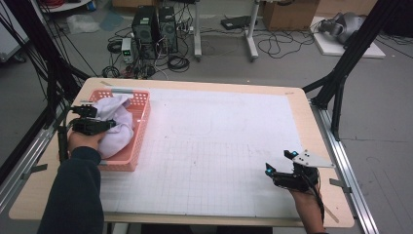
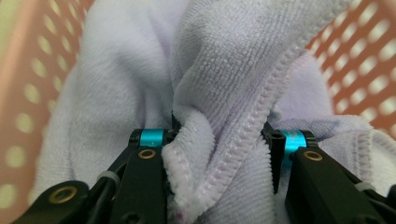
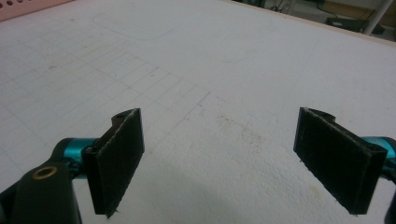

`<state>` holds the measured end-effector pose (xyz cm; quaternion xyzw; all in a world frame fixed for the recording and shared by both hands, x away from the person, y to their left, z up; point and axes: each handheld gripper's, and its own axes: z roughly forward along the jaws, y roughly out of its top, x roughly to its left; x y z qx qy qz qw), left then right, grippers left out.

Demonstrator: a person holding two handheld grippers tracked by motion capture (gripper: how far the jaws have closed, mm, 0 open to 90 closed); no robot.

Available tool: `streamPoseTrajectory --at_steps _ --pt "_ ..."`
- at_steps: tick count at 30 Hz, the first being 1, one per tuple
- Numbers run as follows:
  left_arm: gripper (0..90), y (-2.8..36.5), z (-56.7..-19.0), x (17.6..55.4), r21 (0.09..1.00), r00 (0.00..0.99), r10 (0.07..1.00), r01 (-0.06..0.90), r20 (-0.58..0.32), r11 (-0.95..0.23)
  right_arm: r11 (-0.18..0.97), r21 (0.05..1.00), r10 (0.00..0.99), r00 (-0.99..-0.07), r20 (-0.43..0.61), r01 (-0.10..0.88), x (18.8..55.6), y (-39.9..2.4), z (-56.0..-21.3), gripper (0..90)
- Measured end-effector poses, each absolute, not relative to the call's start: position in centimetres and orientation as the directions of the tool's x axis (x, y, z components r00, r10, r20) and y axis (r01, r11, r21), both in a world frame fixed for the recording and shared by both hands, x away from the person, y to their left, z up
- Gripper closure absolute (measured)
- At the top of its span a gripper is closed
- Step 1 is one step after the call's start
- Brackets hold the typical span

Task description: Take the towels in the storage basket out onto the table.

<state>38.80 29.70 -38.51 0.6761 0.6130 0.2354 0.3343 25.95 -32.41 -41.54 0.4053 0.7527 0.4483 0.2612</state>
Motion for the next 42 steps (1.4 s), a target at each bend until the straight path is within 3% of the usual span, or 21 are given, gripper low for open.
streamPoseTrajectory --at_steps 12,29,35,42 --pt "64.3 31.1 -34.4 36.0 0.916 0.218 0.956 0.389 -0.194 0.097 0.274 0.887 0.838 -0.545 -0.030 0.373 26.0 -32.0 -41.5 14.7" --pt "64.2 26.8 -27.4 33.6 0.994 0.459 0.882 0.070 -0.106 0.083 0.275 0.888 0.835 -0.550 -0.030 0.370 26.1 -31.8 -41.5 14.7" --pt "64.1 23.5 -25.6 32.8 0.996 0.577 0.812 0.025 -0.088 0.090 0.276 0.889 0.833 -0.552 -0.031 0.367 26.1 -31.7 -41.4 14.7" --pt "64.0 18.2 -26.6 32.6 0.997 0.693 0.717 0.050 -0.074 0.055 0.273 0.889 0.834 -0.551 -0.029 0.366 26.0 -31.8 -41.4 14.7"
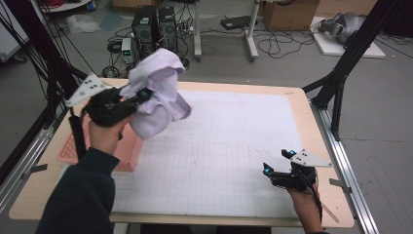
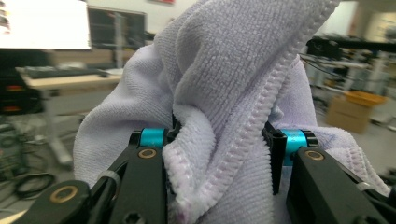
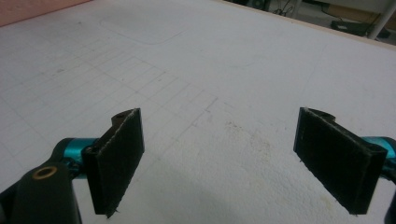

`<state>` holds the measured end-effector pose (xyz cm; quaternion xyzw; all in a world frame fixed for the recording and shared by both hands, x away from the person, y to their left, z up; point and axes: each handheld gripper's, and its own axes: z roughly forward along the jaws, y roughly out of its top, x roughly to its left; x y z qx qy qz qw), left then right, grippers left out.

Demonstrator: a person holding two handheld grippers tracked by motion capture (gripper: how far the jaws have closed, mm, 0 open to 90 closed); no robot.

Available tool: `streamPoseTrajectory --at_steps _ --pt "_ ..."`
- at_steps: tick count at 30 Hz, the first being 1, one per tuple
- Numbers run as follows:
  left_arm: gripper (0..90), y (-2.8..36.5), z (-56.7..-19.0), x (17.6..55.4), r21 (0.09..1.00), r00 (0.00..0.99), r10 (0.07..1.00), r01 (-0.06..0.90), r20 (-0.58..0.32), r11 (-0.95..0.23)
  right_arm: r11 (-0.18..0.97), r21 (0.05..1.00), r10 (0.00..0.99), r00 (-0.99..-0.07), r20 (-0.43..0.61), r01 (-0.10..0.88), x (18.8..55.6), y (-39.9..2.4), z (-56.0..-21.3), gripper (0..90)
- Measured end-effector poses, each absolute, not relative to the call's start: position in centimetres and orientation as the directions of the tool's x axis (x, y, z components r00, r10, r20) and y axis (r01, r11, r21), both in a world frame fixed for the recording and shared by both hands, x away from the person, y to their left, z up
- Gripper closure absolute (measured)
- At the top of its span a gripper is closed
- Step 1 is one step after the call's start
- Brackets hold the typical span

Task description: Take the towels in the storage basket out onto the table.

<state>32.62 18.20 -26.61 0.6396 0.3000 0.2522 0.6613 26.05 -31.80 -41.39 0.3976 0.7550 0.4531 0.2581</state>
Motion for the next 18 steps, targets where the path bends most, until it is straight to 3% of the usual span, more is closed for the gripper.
streamPoseTrajectory --at_steps 8,18 --pt "63.9 11.0 -30.7 31.6 0.993 0.807 0.581 0.112 -0.106 0.025 0.267 0.890 0.840 -0.542 -0.027 0.369 26.1 -32.0 -41.4 14.7" --pt "63.7 4.7 -35.6 31.6 0.980 0.868 0.466 0.199 -0.171 -0.011 0.261 0.889 0.843 -0.538 -0.020 0.377 26.1 -32.2 -41.5 14.7"
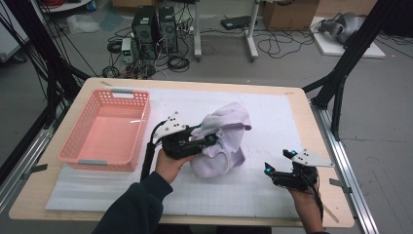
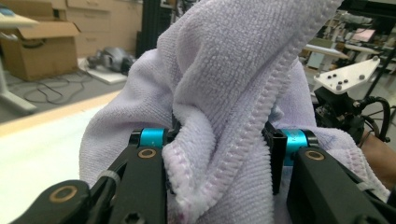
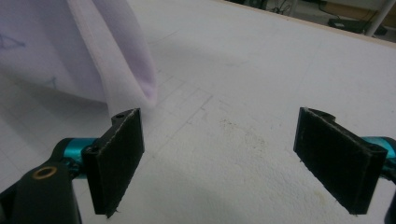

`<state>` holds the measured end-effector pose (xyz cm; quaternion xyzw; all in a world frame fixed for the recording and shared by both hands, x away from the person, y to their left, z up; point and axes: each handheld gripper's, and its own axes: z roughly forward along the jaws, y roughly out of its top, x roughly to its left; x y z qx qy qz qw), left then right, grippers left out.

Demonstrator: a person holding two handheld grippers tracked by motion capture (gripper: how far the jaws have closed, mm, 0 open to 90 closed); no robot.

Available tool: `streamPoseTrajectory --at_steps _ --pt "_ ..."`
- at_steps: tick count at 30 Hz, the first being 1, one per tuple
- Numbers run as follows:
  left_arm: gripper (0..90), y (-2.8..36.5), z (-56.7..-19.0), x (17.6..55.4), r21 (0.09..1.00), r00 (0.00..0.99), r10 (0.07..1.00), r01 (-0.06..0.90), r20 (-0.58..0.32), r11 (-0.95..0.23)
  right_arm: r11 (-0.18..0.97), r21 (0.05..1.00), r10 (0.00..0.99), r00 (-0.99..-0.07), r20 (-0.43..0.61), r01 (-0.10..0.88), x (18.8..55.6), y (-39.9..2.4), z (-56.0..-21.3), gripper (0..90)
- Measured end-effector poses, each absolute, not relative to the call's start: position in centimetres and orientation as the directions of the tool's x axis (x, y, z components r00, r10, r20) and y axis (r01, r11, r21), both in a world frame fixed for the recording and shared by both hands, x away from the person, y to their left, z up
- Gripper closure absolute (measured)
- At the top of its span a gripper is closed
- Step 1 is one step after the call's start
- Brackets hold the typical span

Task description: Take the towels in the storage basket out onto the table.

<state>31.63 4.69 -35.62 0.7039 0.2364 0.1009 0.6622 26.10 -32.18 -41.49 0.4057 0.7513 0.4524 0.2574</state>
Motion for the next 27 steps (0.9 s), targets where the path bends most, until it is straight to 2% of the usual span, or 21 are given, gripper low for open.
streamPoseTrajectory --at_steps 5,6,11,13,15,16,23,24,27 --pt "62.9 3.8 -37.4 33.0 0.968 0.851 0.486 0.248 -0.200 -0.036 0.265 0.888 0.841 -0.540 -0.022 0.377 26.2 -32.3 -41.6 14.7" --pt "62.2 4.0 -38.5 34.0 0.956 0.826 0.518 0.288 -0.221 -0.052 0.264 0.887 0.841 -0.541 -0.019 0.380 26.3 -32.3 -41.6 14.7" --pt "56.1 4.6 -40.2 36.1 0.928 0.760 0.605 0.362 -0.237 -0.091 0.269 0.883 0.839 -0.544 -0.017 0.386 26.3 -32.2 -41.7 14.7" --pt "48.1 5.1 -40.5 36.6 0.919 0.739 0.626 0.385 -0.249 -0.089 0.269 0.883 0.839 -0.543 -0.019 0.384 26.3 -32.2 -41.7 14.7" --pt "28.8 5.9 -40.4 36.8 0.912 0.671 0.712 0.397 -0.210 -0.105 0.273 0.880 0.838 -0.545 -0.020 0.388 26.4 -32.2 -41.8 14.7" --pt "22.2 6.2 -40.3 36.7 0.911 0.645 0.739 0.398 -0.195 -0.107 0.268 0.880 0.839 -0.544 -0.014 0.392 26.4 -32.2 -41.8 14.7" --pt "18.7 8.6 -38.5 34.8 0.935 0.601 0.790 0.336 -0.116 -0.118 0.277 0.879 0.837 -0.547 -0.022 0.389 26.5 -32.0 -41.8 14.7" --pt "18.8 9.6 -38.3 33.7 0.946 0.606 0.791 0.299 -0.089 -0.123 0.278 0.878 0.837 -0.547 -0.022 0.389 26.5 -32.0 -41.8 14.7" --pt "18.8 10.5 -38.5 32.7 0.951 0.613 0.785 0.286 -0.091 -0.113 0.274 0.878 0.839 -0.544 -0.020 0.391 26.6 -31.9 -41.8 14.7"
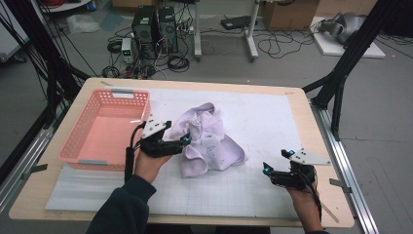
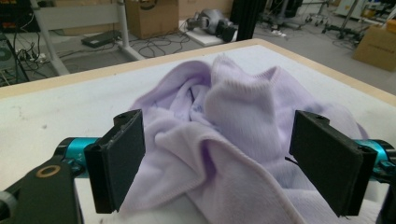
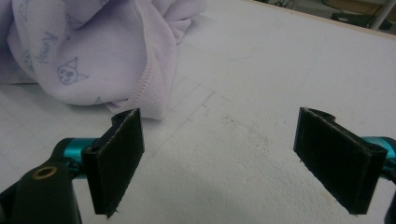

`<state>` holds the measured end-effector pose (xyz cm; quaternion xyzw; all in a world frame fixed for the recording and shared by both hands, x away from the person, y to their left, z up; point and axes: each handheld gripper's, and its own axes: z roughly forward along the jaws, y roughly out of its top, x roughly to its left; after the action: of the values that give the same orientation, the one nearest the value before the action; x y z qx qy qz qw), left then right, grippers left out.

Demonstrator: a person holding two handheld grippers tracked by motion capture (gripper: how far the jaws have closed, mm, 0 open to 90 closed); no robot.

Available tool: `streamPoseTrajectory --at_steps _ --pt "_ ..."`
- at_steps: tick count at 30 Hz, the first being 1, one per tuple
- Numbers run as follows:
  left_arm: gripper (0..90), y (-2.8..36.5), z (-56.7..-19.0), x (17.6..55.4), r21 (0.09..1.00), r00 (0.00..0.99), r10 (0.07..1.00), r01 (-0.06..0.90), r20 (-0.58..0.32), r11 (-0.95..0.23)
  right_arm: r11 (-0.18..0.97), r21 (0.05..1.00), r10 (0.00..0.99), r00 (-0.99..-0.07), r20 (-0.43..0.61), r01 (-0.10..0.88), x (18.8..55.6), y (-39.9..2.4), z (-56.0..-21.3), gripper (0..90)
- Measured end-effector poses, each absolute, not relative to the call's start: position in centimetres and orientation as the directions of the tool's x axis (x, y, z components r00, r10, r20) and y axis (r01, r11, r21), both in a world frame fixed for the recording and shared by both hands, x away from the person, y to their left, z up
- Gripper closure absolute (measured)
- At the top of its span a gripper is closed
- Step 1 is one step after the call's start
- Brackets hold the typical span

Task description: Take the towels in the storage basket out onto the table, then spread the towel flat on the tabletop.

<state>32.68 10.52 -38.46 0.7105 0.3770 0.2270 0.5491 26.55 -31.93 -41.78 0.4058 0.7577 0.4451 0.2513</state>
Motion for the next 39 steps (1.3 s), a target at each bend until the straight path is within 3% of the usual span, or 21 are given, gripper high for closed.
streamPoseTrajectory --at_steps 6,25,28,39 --pt "18.8 12.7 -40.2 30.3 0.956 0.613 0.784 0.278 -0.104 -0.090 0.275 0.880 0.838 -0.545 -0.021 0.388 26.7 -31.7 -41.7 14.7" --pt "18.8 13.1 -40.9 30.1 0.956 0.638 0.761 0.281 -0.118 -0.087 0.281 0.869 0.834 -0.551 -0.011 0.407 27.2 -31.2 -42.1 14.7" --pt "25.9 13.0 -41.0 30.1 0.952 0.676 0.725 0.291 -0.132 -0.098 0.281 0.866 0.836 -0.549 -0.009 0.413 27.4 -31.1 -42.2 14.7" --pt "20.4 11.7 -41.1 30.0 0.949 0.683 0.717 0.299 -0.140 -0.100 0.330 0.826 0.797 -0.604 0.016 0.458 29.0 -28.5 -43.4 15.2"
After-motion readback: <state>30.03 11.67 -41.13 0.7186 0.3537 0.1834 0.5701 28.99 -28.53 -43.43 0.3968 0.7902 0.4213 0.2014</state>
